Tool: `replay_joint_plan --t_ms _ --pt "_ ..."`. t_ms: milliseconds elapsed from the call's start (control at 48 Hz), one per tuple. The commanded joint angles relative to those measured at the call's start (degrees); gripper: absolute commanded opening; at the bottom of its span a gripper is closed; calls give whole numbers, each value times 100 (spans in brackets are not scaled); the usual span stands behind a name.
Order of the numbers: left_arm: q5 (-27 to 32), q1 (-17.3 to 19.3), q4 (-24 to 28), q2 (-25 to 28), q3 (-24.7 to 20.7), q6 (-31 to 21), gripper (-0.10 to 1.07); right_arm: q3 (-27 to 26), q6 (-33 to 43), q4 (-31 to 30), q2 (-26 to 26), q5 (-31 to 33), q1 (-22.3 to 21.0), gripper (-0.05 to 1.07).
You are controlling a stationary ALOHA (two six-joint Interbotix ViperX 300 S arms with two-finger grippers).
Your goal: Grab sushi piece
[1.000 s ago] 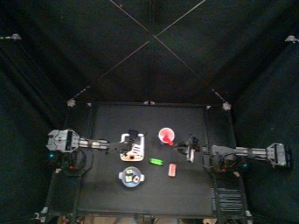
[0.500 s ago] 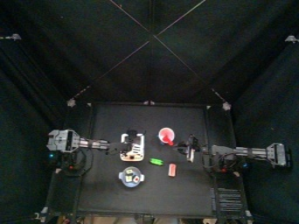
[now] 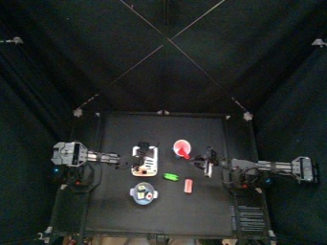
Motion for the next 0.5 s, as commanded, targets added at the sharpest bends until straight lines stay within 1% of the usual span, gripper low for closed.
replay_joint_plan --t_ms 0,83,292,479 --pt "18 -44 18 -105 -35 26 50 -88 -9 0 9 -18 9 66" --pt "18 -114 79 -229 -44 44 49 -88 -9 0 9 -18 9 66" --pt "9 -334 483 -527 9 53 49 -88 9 0 0 -18 0 66" --pt "9 -369 510 -554 9 62 49 -88 18 0 0 -18 0 66"
